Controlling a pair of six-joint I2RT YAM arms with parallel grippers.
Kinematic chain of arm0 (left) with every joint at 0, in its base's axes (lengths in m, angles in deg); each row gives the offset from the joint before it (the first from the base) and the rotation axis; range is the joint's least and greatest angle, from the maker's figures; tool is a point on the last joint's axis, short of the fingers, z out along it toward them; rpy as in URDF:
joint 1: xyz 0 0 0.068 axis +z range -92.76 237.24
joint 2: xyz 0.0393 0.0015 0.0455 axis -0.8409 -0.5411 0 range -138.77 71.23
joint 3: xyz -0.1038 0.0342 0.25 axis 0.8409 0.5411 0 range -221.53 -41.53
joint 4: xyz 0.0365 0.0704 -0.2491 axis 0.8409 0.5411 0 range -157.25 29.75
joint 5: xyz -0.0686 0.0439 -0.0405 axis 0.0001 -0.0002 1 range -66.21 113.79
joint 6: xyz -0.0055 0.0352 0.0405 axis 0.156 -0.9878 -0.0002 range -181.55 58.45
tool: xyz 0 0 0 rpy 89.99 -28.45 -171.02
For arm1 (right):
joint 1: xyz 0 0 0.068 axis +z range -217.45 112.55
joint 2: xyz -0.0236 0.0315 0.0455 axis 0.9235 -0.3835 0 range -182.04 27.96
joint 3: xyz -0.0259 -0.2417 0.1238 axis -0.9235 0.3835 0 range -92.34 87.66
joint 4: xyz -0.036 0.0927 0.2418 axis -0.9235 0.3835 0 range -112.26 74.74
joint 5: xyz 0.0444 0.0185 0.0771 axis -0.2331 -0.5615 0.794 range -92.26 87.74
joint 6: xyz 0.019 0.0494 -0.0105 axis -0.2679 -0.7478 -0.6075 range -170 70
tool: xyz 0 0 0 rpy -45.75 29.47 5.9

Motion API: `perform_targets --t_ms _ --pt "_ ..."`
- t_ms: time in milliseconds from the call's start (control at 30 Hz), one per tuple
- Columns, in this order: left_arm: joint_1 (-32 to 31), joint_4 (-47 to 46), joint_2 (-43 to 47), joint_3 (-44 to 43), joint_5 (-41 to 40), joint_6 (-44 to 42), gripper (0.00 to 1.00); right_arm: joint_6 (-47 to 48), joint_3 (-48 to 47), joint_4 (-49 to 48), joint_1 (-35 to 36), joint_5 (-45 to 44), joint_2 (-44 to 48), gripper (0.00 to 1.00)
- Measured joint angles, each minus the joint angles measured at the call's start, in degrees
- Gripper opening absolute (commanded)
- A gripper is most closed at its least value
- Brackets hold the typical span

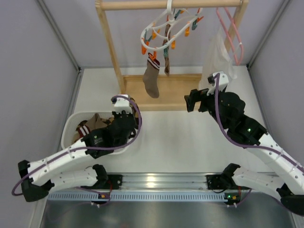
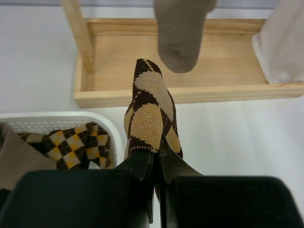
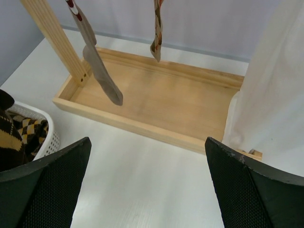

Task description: Remove the socks clipped to the hanger

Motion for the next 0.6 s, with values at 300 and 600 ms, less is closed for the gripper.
perform_targets --t_ms 300,600 --pt "27.3 6.4 8.2 4.9 12.9 4.6 0.00 -2.6 1.4 -0.3 0.0 1.8 2.6 0.99" --pt "45.1 7.5 7.2 13.4 24.8 10.8 0.00 -3.5 3.2 -1.0 0.0 3.0 2.6 0.99"
